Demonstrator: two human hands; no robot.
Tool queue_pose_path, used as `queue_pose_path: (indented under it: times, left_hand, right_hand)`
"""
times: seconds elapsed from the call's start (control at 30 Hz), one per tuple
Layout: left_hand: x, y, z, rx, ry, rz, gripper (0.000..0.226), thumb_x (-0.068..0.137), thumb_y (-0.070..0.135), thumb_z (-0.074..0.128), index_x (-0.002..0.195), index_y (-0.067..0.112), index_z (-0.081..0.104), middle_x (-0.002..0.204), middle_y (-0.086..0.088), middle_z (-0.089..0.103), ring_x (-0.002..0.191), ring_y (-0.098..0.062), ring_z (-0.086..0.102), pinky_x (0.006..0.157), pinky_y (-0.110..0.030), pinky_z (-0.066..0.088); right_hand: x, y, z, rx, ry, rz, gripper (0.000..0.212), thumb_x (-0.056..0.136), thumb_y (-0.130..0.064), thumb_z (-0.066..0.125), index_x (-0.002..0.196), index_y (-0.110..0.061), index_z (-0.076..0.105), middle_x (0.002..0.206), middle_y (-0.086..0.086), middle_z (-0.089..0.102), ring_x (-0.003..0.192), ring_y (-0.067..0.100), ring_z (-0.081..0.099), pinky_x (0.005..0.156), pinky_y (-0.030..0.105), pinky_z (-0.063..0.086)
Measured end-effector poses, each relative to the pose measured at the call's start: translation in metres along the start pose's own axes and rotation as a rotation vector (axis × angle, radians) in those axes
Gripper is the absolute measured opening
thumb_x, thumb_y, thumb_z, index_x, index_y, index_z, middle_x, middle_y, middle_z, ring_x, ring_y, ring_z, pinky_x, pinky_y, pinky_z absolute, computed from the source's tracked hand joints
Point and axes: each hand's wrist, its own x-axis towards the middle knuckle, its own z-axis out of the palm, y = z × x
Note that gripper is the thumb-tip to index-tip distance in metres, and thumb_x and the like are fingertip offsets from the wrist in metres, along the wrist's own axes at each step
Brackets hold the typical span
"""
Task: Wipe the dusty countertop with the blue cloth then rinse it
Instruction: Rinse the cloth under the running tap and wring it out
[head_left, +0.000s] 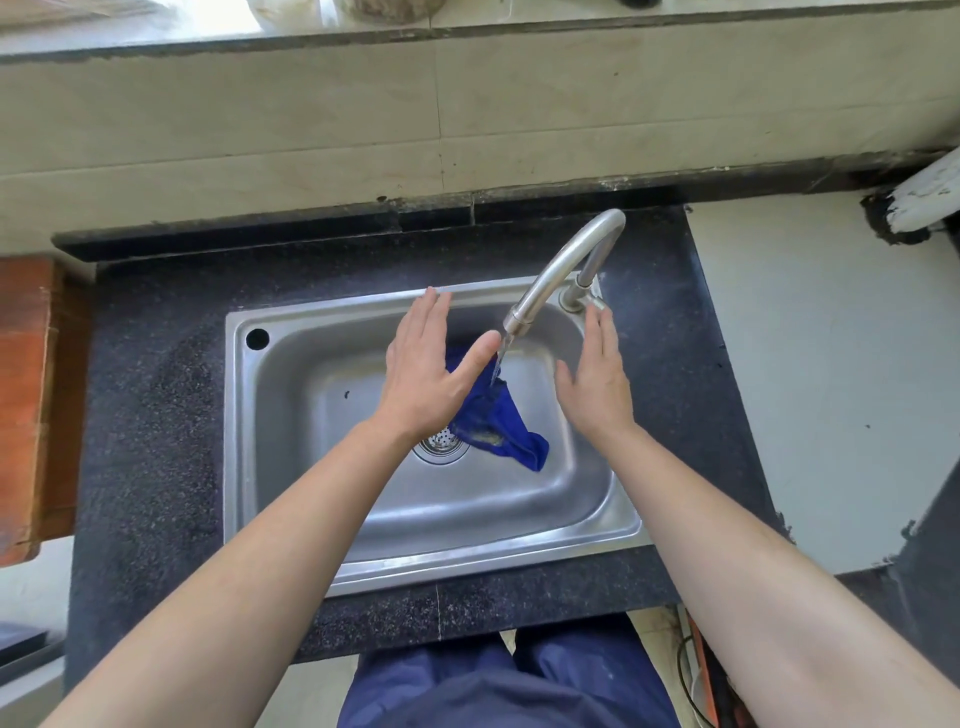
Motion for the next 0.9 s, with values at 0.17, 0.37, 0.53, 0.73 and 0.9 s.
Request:
queue_pose_path:
  times: [0.17,0.37,0.53,0.73,0.9]
  left_hand:
    - [-0.006,-0.051,0.014,0.088,-0.051,-0.109,0.084,0.094,0.068,0.037,0.157,0.017,0.019,0.165,-0.003,0.012,0.152,-0.018,0.007,0.123,-0.041,0.011]
    - [-0.025,-0.111,0.048,0.18,-0.18,-0.264,0.088,0.092,0.07,0.036,0.157,0.014,0.016,0.165,-0.008,0.01,0.152,-0.023,0.007,0.122,-0.043,0.01]
    - [-0.049,-0.148,0.08,0.226,-0.28,-0.357,0.088,0.091,0.072,0.038,0.157,0.019,0.014,0.166,-0.008,0.007,0.152,-0.024,0.007,0.122,-0.045,0.012]
    - [-0.062,-0.171,0.095,0.221,-0.338,-0.416,0.083,0.095,0.063,0.043,0.157,0.017,0.013,0.166,-0.009,0.006,0.152,-0.026,0.009,0.121,-0.044,0.016]
    - [-0.038,-0.175,0.107,0.097,-0.28,-0.496,0.076,0.098,0.049,0.048,0.157,0.012,0.017,0.164,-0.012,0.015,0.151,-0.028,0.012,0.121,-0.042,0.017]
  right_hand:
    - [-0.015,0.005,0.022,-0.169,0.127,-0.111,0.08,0.092,-0.013,0.058,0.157,-0.004,0.012,0.166,0.015,-0.003,0.15,0.033,0.015,0.119,0.04,0.029]
    - [-0.027,0.025,0.077,-0.306,-0.149,-0.33,0.076,0.083,-0.006,0.065,0.152,-0.004,0.033,0.161,0.025,0.016,0.148,0.043,0.02,0.115,0.053,0.032]
    - [-0.02,0.04,0.125,-0.361,-0.457,-0.154,0.076,0.094,-0.017,0.056,0.158,-0.016,0.015,0.165,0.014,0.009,0.144,0.038,0.026,0.111,0.047,0.036]
    - [-0.029,0.034,0.154,-0.201,-0.705,-0.032,0.043,0.093,-0.017,0.058,0.135,-0.015,0.053,0.118,0.018,0.062,0.108,0.039,0.059,0.086,0.039,0.048]
    - [-0.044,0.023,0.135,0.02,-0.593,0.006,0.025,0.093,-0.02,0.058,0.117,-0.019,0.065,0.103,0.005,0.058,0.096,0.027,0.058,0.079,0.028,0.04]
